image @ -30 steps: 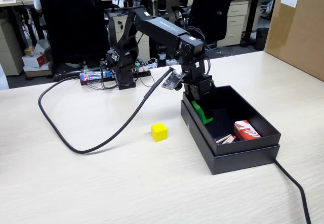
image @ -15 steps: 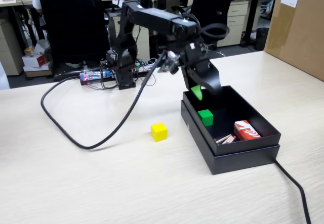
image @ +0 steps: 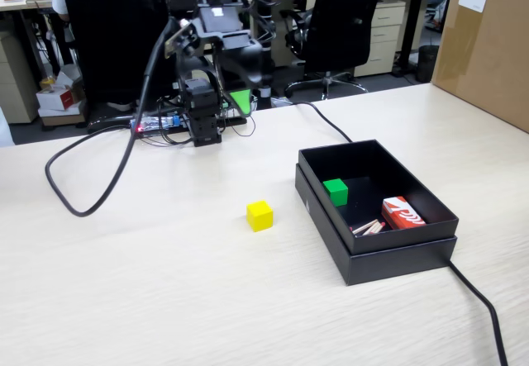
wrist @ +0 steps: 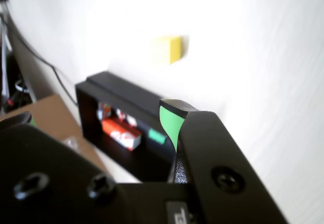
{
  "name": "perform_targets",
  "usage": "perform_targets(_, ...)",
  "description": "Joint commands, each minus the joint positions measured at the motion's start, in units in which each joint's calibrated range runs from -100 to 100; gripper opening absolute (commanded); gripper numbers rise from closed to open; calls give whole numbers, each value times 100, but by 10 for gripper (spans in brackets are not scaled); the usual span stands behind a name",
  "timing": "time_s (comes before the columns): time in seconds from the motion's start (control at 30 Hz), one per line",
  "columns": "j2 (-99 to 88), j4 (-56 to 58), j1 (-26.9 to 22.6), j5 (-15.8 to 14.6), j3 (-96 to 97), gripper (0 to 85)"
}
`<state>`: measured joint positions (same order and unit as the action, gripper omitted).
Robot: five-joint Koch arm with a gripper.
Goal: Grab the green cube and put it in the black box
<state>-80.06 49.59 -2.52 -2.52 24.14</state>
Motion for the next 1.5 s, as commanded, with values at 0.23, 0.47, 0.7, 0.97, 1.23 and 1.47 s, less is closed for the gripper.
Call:
perform_targets(0.23, -1994, -1171, 459, 225, 2218, 525)
perform_targets(0.47, -1994, -2424, 562, 220, 3769, 527)
perform_targets(0.7, -1994, -3815, 571, 361, 5373, 527)
perform_targets(0.97, -1994, -4756, 576, 488, 6416, 525)
perform_targets(1.23, -1994, -5378, 571, 640, 7259, 512)
perform_targets(1.47, -1982, -5093, 571, 635, 7295, 508)
